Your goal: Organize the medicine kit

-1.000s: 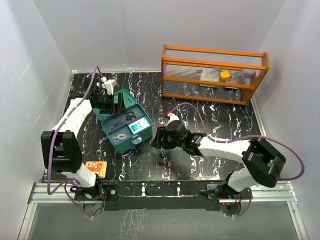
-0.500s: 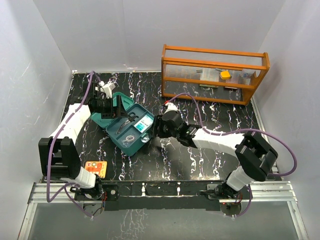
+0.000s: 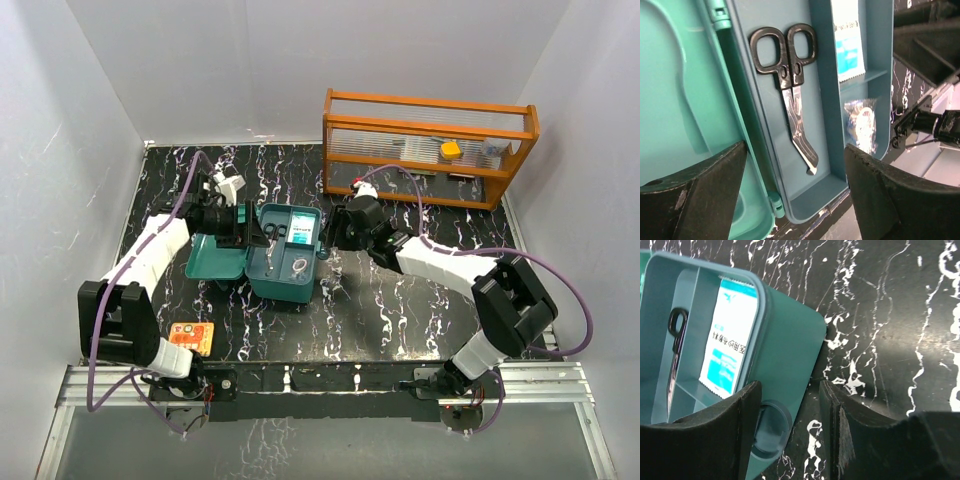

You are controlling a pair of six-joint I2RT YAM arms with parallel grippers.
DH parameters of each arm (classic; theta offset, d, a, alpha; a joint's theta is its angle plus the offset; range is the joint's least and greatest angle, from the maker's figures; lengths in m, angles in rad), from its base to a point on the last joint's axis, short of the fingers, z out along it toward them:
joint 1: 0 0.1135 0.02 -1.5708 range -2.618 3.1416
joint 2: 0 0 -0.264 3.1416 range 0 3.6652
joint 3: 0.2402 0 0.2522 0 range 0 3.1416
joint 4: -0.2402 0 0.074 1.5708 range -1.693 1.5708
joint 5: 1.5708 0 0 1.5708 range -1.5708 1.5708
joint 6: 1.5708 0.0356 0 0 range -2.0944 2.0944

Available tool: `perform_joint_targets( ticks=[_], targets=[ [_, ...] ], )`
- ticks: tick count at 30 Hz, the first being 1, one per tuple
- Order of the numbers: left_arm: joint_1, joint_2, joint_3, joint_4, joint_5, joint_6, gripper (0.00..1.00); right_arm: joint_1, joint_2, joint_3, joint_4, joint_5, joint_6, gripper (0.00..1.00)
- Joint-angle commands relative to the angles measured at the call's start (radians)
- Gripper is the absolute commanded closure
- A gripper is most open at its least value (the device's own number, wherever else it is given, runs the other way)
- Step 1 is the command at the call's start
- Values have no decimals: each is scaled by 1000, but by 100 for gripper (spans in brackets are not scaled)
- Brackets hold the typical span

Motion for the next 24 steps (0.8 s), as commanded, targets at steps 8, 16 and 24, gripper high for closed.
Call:
perform_joint_targets(
  ticks=[8,16,24],
  targets=[
    [-39,-114,123,-81,-274,-23,9,-32,-152,41,-112,162,12,50],
    [86,-177,67,64,-522,-116,1,-46,-258,-45,-112,101,63,49],
    [356,-108,-74,227,-254,-247,5,-44,-308,-111,-84,26,112,50]
  ],
)
